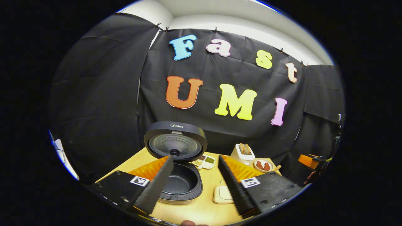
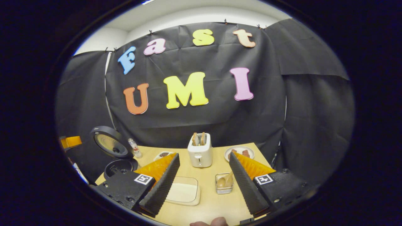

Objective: Close the left gripper, press the button to open the rice cooker; take a wooden spoon from the chopstick holder with the right hand, scoop a spoonful of rice and pour it into the rice cooker, then put the wooden spoon back into the chopstick holder.

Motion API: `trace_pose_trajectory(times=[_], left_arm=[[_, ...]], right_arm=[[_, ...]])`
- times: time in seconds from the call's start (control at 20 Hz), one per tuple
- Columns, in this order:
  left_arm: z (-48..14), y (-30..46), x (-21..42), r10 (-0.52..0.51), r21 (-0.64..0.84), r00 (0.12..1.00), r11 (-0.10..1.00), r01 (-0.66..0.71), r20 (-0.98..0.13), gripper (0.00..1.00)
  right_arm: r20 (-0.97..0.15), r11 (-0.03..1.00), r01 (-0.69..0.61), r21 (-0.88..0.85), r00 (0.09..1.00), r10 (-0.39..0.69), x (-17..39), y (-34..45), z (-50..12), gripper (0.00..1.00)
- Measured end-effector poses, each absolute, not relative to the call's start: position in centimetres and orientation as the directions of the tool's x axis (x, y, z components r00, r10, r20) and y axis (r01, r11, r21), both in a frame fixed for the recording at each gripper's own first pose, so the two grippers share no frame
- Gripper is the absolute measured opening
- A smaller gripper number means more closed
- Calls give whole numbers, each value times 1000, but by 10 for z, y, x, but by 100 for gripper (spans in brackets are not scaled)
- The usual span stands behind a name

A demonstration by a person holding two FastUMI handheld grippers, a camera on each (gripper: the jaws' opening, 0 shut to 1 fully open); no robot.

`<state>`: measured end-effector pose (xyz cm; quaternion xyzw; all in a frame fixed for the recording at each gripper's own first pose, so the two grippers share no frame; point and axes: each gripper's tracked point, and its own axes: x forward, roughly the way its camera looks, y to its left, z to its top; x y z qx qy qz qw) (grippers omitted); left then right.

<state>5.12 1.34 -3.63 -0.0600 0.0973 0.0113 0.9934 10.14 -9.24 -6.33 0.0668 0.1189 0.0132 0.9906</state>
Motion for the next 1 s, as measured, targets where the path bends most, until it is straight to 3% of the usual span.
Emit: trace_pose_trajectory(times=[0.05, 0.1, 0.15, 0.2, 0.25, 0.3, 0.35, 0.4, 0.45, 0.5, 0.55, 0.6, 0.7, 0.75, 0.8, 0.85, 0.95, 1.0], left_arm=[[-36, 12, 50, 16, -109, 981, 993, -38, -191, 96], [-34, 11, 51, 16, -105, 984, 994, -36, -180, 94], [-29, 6, 51, 11, -104, 986, 994, -28, -164, 83], [-28, 1, 52, 5, -99, 989, 995, -19, -145, 95], [-28, -6, 53, -16, -92, 990, 996, 3, -138, 84], [-30, -16, 52, -49, -76, 989, 996, 39, -138, 94], [-30, -22, 52, -63, -55, 989, 997, 56, -135, 95], [-27, -23, 54, -70, -39, 989, 997, 65, -131, 95], [-25, -24, 55, -70, -34, 990, 997, 66, -125, 94], [-23, -25, 59, -62, -39, 991, 998, 58, -120, 95], [-23, -24, 62, -44, -47, 992, 998, 38, -116, 95], [-21, -23, 66, -26, -55, 993, 998, 20, -113, 95], [-20, -22, 73, 1, -62, 994, 998, -8, -109, 95], [-21, -20, 75, 17, -67, 993, 997, -25, -114, 95], [-23, -16, 77, 41, -73, 992, 996, -50, -123, 95], [-26, -13, 78, 64, -77, 989, 994, -75, -134, 94], [-30, -7, 81, 109, -71, 982, 990, -121, -152, 95], [-32, -6, 82, 128, -70, 979, 988, -141, -161, 94]], right_arm=[[-249, 990, 1, 139, 968, 34, 105, -99, -69, 100], [-264, 990, 10, 143, 964, 28, 109, -104, -75, 100], [-282, 989, 14, 145, 959, 28, 113, -109, -82, 100], [-305, 990, 20, 142, 952, 25, 116, -114, -90, 100], [-325, 989, 30, 142, 945, 18, 122, -119, -98, 100], [-344, 989, 29, 147, 939, 24, 126, -123, -107, 100], [-363, 988, 32, 151, 931, 25, 133, -127, -115, 94], [-379, 988, 33, 152, 925, 27, 140, -130, -122, 100], [-393, 988, 40, 149, 919, 23, 147, -136, -129, 94], [-406, 988, 45, 149, 914, 20, 156, -141, -137, 100], [-419, 987, 52, 150, 908, 16, 165, -147, -144, 94], [-435, 986, 60, 158, 900, 15, 173, -151, -153, 100], [-467, 982, 73, 172, 884, 16, 194, -159, -174, 100], [-480, 981, 75, 176, 877, 19, 206, -163, -185, 93], [-496, 980, 80, 183, 868, 22, 218, -167, -196, 92], [-513, 978, 83, 190, 858, 27, 230, -170, -210, 100], [-557, 973, 94, 210, 830, 40, 249, -178, -238, 100], [-577, 971, 99, 219, 815, 48, 254, -180, -253, 88]])
